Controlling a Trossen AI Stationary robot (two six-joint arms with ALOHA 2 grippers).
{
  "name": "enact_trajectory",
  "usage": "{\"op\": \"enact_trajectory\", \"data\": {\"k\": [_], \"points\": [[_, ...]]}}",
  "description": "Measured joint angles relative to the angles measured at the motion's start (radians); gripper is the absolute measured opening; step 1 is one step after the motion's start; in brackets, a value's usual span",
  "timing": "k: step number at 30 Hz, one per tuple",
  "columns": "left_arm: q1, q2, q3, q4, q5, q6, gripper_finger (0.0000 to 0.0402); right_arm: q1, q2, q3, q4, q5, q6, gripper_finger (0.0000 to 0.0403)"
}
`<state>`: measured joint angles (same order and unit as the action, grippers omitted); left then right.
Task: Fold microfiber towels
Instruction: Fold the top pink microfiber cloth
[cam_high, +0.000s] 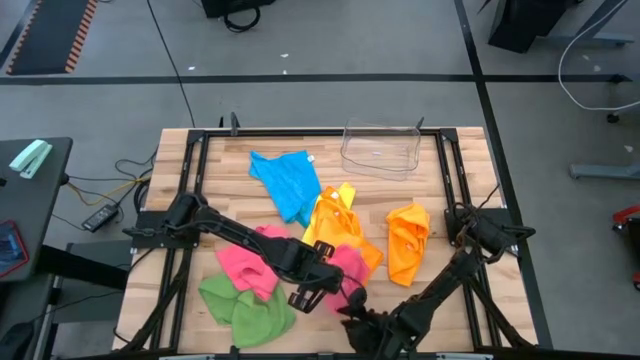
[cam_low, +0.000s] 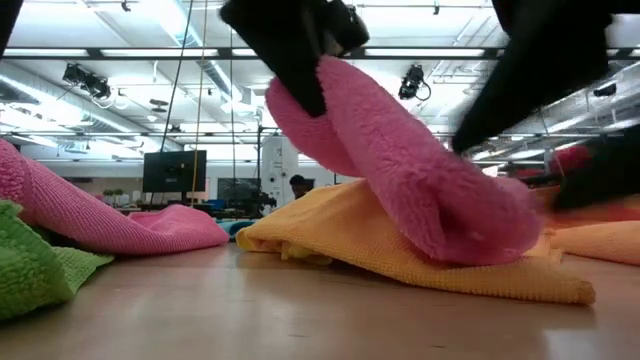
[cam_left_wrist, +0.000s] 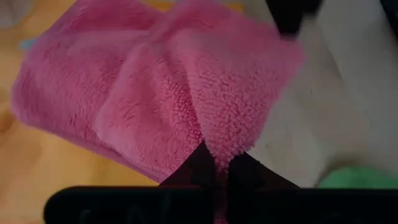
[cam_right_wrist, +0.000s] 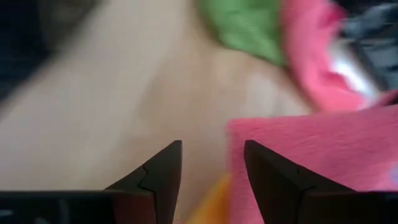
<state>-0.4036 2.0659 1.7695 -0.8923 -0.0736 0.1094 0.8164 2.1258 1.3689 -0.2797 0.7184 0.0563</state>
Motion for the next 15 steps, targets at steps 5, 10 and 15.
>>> {"op": "enact_trajectory", "data": {"k": [5,10,15], "points": [[-0.034,0.000,0.000,0.002,0.001,0.032,0.0038,0.012,-0.003,0.000,-0.008,-0.146,-0.024,0.0186],[-0.038,0.000,0.000,0.053,0.002,-0.236,0.0029,0.019,-0.003,0.000,-0.008,-0.143,-0.031,0.0186],[-0.038,0.010,-0.001,0.070,0.000,-0.406,0.0019,0.017,-0.004,0.000,0.036,-0.139,-0.092,0.0186]]}}
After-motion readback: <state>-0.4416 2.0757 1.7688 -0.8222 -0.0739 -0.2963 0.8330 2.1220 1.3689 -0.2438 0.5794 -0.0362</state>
